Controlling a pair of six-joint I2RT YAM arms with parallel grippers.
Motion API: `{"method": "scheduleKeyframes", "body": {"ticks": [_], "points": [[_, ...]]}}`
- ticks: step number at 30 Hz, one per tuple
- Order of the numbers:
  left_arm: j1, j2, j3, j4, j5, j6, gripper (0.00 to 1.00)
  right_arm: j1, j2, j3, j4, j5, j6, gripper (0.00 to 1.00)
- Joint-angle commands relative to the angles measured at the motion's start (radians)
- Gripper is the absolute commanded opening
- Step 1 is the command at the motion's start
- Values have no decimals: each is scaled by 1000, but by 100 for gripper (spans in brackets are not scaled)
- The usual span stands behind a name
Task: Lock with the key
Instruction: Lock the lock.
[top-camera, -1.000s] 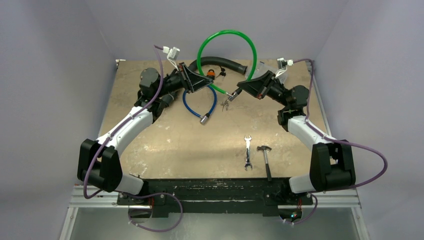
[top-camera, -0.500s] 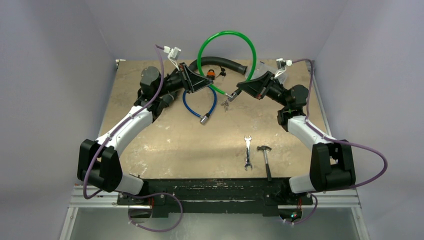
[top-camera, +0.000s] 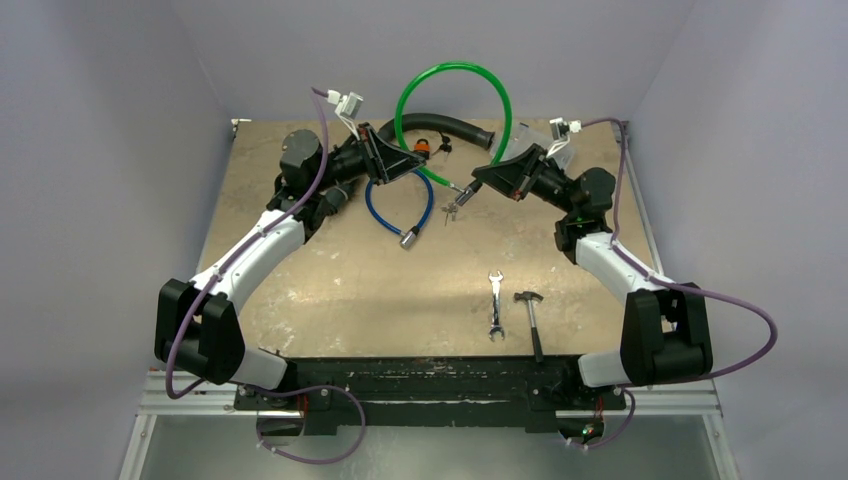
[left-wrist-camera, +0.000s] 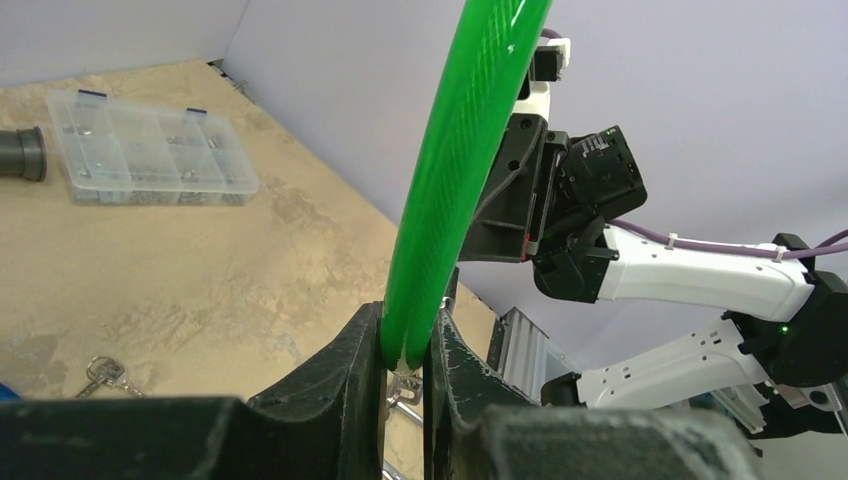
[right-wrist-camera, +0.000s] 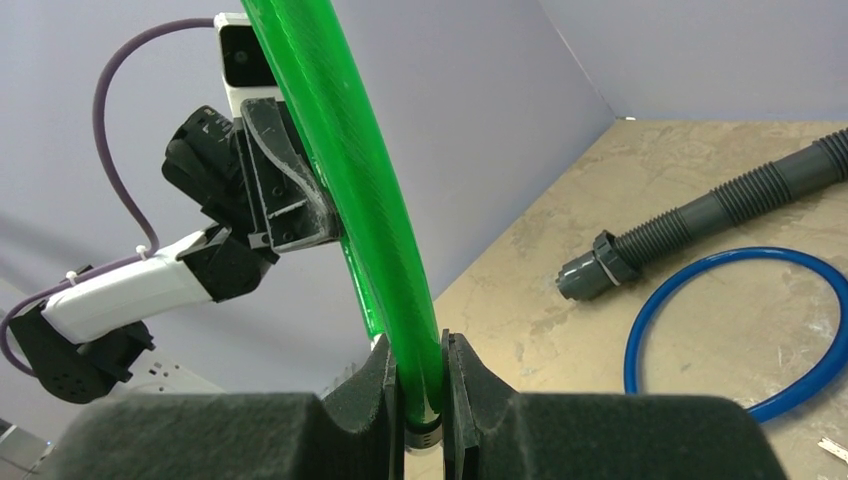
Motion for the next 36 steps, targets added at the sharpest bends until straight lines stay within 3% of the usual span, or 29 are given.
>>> {"method": "scheduleKeyframes", "body": {"ticks": [1,13,23,30,36], "points": [[-7,-15,49,44,-13,30,0,23,-34,7,1,4,-26,0],[-33,-11,32,12,-30,65,0,49,-39,28,-68,58,-52,0],[-89,20,52,-129,-122,195,0,68,-15,98,-284,169,-99,0],[-91,41,26,-81,-150,156,0,89,18,160,-434,282,-122,0],[-103,62,-13,20,-111,72,0,112,50,153,-352,266,-79,0]]}}
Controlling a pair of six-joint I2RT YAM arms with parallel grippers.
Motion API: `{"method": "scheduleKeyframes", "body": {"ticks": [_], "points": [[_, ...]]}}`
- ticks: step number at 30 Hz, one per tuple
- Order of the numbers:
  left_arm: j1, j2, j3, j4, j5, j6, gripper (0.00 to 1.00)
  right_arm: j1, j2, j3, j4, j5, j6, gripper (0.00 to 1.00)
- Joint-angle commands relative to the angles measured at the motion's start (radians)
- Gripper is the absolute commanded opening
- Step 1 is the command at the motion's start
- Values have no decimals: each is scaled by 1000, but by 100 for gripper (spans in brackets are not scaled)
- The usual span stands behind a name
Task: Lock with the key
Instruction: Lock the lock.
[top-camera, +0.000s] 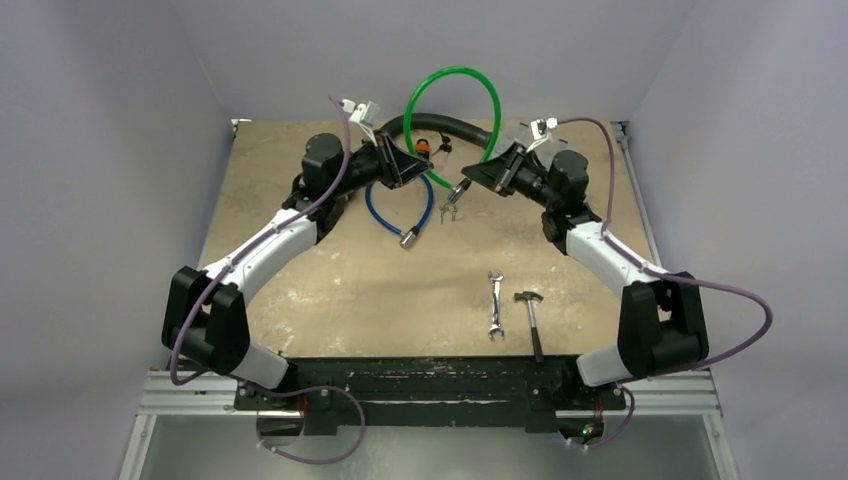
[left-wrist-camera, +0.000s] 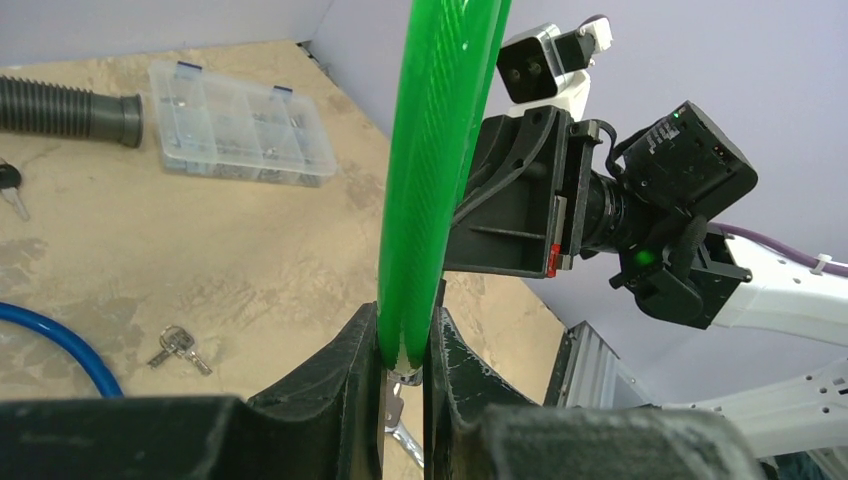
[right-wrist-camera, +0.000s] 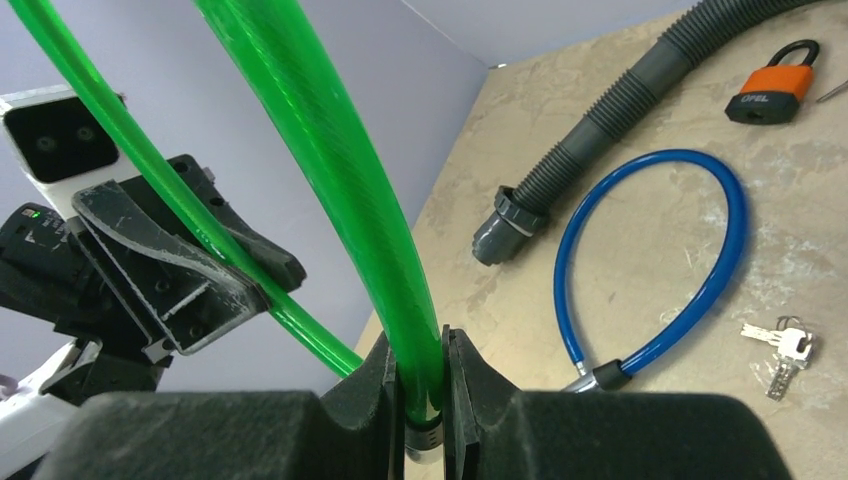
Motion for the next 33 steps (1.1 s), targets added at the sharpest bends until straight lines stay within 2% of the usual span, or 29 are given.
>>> {"method": "scheduleKeyframes", "body": {"ticks": [1,4,9,10,11,14,18,24,33], "points": [[-44,16,-22,124,73,-65,0,36,10,51,110,6,54,0],[-57,19,-30,118,71,-54,0,38,16,51,154,-6,68,0],[-73,25,-52,76,57,-18,0,40,41,35,353,-80,202,0],[-74,25,-55,70,53,-9,0,40,40,33,375,-87,142,0],[-74,23,-57,63,52,-2,0,40,39,31,397,-92,213,0],[-73,17,-45,23,41,32,0,39,32,17,466,-106,261,0],[-72,11,0,-47,29,87,0,37,24,15,515,-125,292,0],[-66,5,-9,-28,49,78,0,35,22,17,576,-120,347,0],[15,-13,47,-37,76,47,12,9,15,-35,579,-121,347,0]]}}
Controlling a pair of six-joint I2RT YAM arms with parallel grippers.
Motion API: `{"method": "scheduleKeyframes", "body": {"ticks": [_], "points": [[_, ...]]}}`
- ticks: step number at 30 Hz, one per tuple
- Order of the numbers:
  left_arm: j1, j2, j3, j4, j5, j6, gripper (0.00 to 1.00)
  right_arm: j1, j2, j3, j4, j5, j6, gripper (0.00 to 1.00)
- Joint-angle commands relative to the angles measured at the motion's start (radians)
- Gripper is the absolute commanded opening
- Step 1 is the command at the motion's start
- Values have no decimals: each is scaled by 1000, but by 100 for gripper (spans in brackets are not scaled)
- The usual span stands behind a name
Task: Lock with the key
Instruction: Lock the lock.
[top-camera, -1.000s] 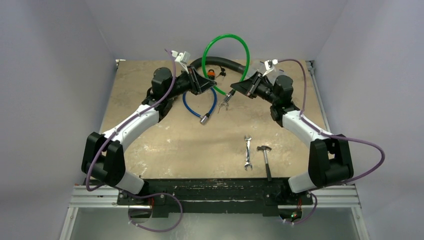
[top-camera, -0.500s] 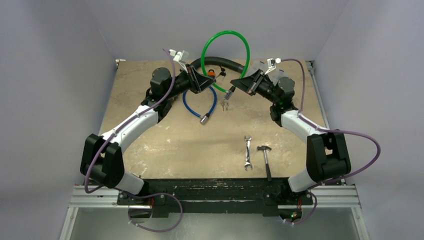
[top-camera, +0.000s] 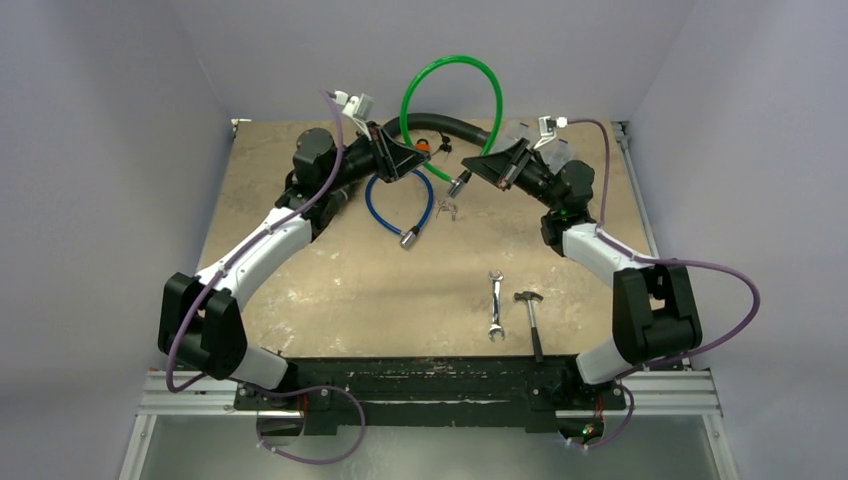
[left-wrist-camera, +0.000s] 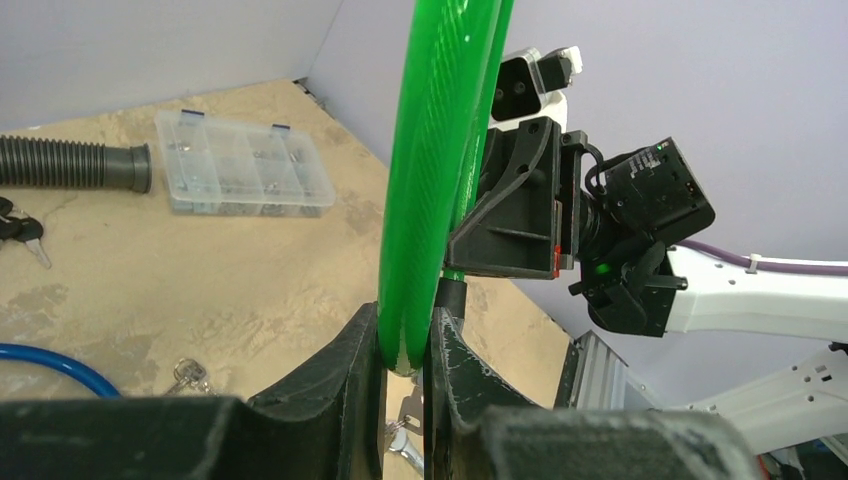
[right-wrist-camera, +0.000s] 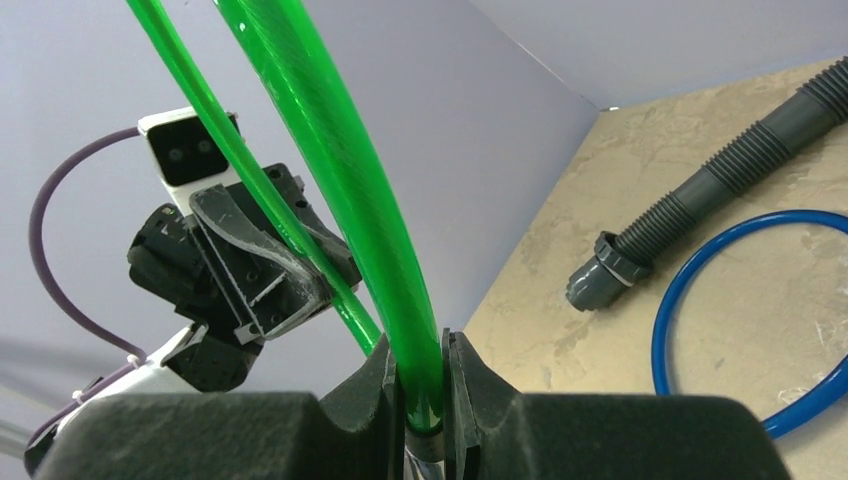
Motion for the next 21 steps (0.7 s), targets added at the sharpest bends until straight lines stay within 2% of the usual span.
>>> {"method": "scheduleKeyframes", "body": {"ticks": [1,5,14,17,21], "points": [[11,1,28,-63,77,20,15,23,-59,5,167,-40,93,0],[16,-6,38,-70,93,18,26,21,-58,-3,163,-38,92,0],[19,-14,81,-82,107,15,36,21,-66,-25,152,-38,64,0],[20,-13,81,-77,124,12,45,21,-68,-22,155,-36,65,0],[19,-23,66,-62,168,12,61,18,-70,-16,166,-29,74,0]]}}
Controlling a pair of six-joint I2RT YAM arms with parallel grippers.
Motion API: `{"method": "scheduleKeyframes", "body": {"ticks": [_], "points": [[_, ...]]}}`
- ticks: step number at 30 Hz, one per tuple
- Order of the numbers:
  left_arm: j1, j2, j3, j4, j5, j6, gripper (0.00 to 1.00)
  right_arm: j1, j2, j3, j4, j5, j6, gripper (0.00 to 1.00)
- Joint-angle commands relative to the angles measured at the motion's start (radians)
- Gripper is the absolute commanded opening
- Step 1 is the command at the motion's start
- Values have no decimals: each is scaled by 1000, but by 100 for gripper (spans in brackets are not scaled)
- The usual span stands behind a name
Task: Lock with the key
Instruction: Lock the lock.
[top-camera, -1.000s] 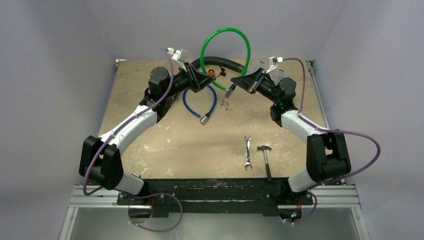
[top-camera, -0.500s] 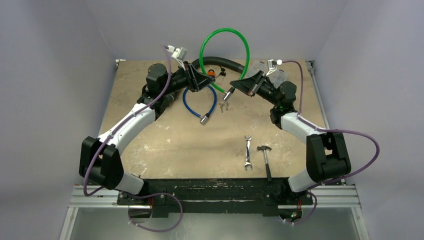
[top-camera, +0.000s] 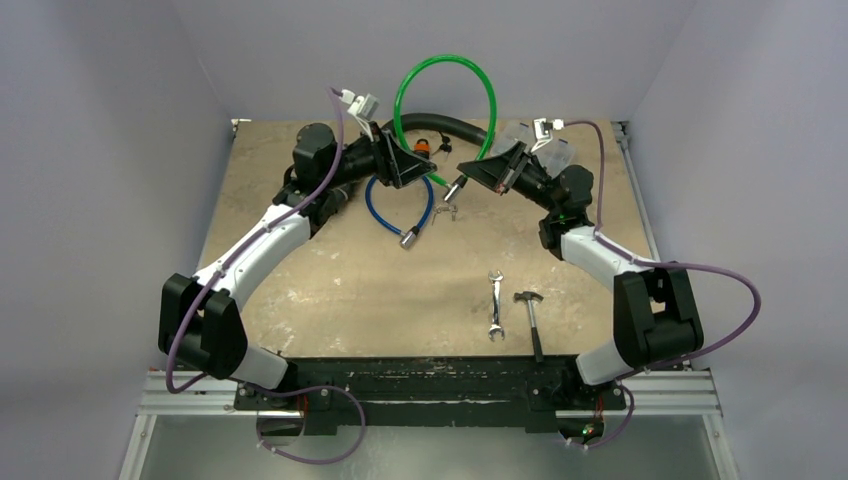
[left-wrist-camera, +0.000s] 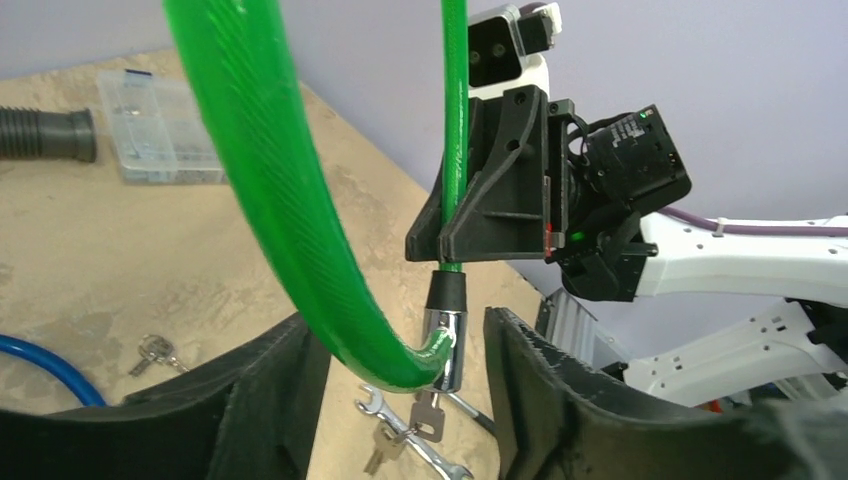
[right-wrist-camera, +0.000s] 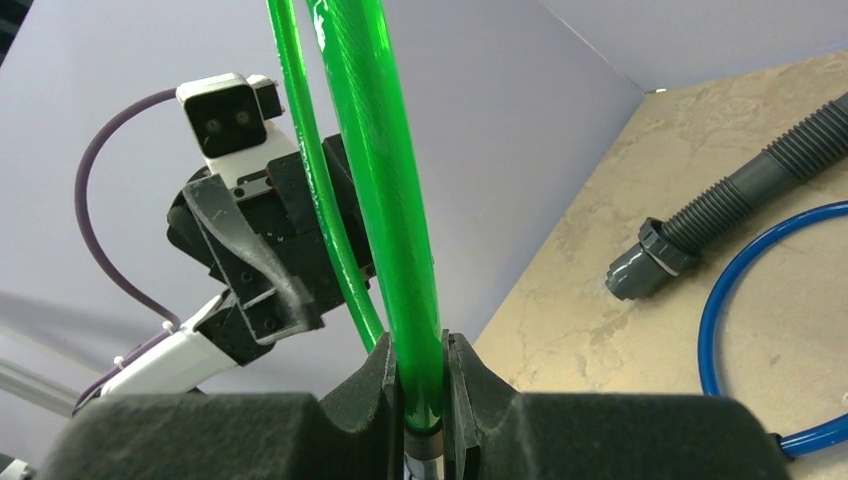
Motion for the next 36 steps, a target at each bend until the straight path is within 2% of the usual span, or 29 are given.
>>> {"method": "scheduleKeyframes", "body": {"ticks": [1,5,12,16,22,32,36], "points": [[2,-27,22,29,69,13,64,-2,-52,12,112,13,26,0],[2,-51,-1,25,129,42,66,-17,-46,19,139,17,55,0],[2,-99,-98,-22,193,148,64,-30,-46,21,189,35,117,0],[1,-109,-139,2,169,168,61,-30,-62,12,161,65,121,0],[-34,-62,-121,140,146,131,57,-30,-63,4,142,94,130,0],[-81,-26,-102,133,135,155,51,-29,-67,4,143,82,124,0],[-81,-20,-95,133,126,153,44,-29,-66,-1,158,80,128,0]]}}
